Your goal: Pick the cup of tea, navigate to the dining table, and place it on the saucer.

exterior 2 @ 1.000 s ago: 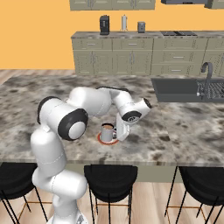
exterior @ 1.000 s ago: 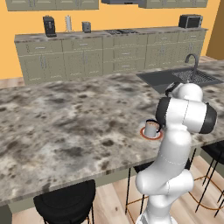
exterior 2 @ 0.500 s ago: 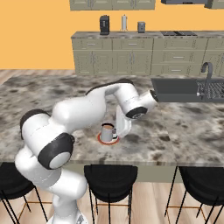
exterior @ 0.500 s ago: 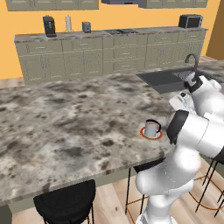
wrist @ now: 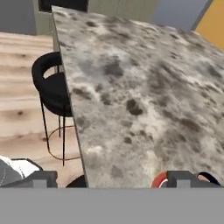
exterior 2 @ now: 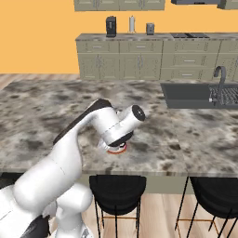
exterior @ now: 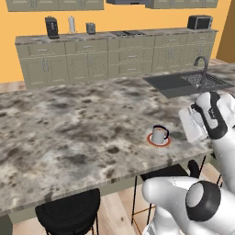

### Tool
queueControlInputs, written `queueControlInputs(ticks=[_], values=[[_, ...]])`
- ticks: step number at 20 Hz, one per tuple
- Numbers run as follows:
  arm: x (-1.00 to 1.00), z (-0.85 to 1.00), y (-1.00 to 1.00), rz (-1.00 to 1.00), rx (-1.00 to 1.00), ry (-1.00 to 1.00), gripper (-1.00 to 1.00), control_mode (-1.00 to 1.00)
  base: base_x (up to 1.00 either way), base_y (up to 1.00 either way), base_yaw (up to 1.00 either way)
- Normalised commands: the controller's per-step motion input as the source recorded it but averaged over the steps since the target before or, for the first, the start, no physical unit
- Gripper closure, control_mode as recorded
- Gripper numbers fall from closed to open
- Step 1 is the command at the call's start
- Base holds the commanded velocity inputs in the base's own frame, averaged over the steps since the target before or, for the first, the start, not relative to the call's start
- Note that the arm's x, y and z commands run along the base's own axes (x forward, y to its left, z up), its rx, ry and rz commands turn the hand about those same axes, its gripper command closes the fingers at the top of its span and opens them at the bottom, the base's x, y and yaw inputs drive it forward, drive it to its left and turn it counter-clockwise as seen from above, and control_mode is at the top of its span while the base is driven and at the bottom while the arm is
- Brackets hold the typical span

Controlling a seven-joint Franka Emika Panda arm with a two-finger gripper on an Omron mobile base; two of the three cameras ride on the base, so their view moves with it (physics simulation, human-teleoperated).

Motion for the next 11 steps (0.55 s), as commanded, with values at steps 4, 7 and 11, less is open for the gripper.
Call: queueControlInputs(ticks=[4,7,11], values=[[-0.68,0.57,0.72,-0.39,-0.06,0.18,-1.00,-1.00,0.00,0.00,0.00],[-0.97,0.26,0.48,-0.53,0.00,0.20,-1.00,-1.00,0.00,0.00,0.00],[-1.00,0.05,0.34,-0.57,0.00,0.11,-1.00,-1.00,0.00,0.00,0.00]])
